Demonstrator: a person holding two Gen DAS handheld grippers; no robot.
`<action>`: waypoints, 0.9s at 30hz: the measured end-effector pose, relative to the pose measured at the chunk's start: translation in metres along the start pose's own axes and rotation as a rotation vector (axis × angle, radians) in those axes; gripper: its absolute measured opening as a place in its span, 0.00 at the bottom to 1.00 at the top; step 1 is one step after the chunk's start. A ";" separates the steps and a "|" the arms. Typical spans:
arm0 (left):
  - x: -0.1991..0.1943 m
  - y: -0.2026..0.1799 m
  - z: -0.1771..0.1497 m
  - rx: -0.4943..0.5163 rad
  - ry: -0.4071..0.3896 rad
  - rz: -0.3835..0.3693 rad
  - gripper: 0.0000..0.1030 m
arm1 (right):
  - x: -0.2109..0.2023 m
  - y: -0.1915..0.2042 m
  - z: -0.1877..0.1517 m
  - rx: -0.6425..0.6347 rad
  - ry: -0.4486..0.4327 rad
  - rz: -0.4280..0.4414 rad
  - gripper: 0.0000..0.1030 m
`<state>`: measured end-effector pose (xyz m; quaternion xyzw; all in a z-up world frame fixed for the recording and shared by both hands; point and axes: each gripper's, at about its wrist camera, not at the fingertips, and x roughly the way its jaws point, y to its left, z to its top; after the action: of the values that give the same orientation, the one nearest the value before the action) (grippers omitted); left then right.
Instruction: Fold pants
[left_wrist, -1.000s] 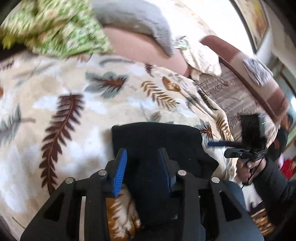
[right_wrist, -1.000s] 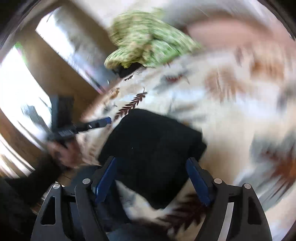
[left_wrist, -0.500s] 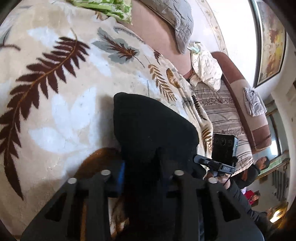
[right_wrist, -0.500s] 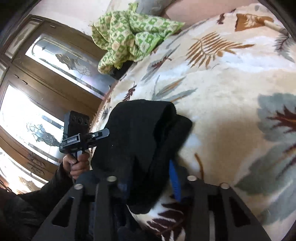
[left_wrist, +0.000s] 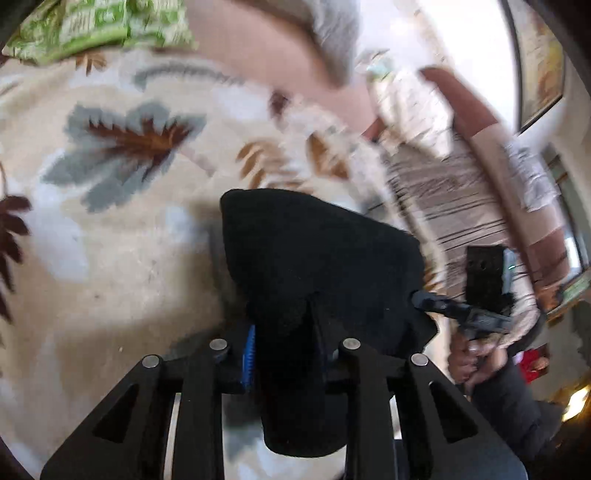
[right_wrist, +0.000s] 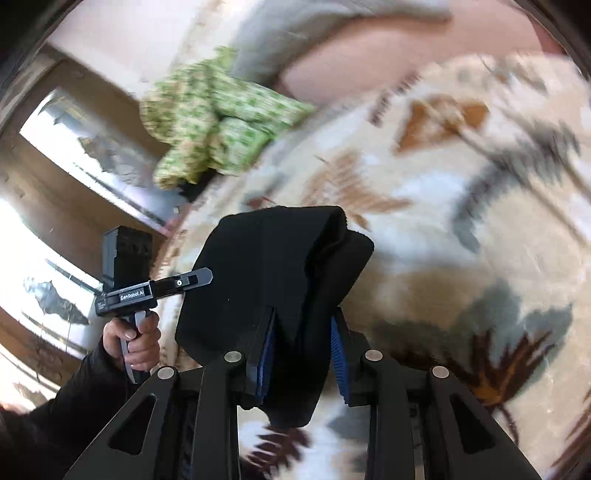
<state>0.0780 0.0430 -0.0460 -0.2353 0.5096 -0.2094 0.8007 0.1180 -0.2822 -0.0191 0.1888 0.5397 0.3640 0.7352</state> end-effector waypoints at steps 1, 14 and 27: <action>0.007 0.003 -0.002 -0.007 0.004 0.018 0.27 | 0.004 -0.007 -0.003 0.019 0.020 -0.026 0.32; -0.051 -0.058 -0.017 0.257 -0.194 0.067 0.38 | -0.037 0.089 -0.048 -0.415 -0.167 -0.276 0.37; -0.020 -0.075 0.009 0.242 -0.169 0.167 0.32 | -0.011 0.107 -0.030 -0.439 -0.176 -0.440 0.22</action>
<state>0.0712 -0.0047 0.0161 -0.1109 0.4291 -0.1817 0.8778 0.0530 -0.2225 0.0495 -0.0647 0.4107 0.2864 0.8632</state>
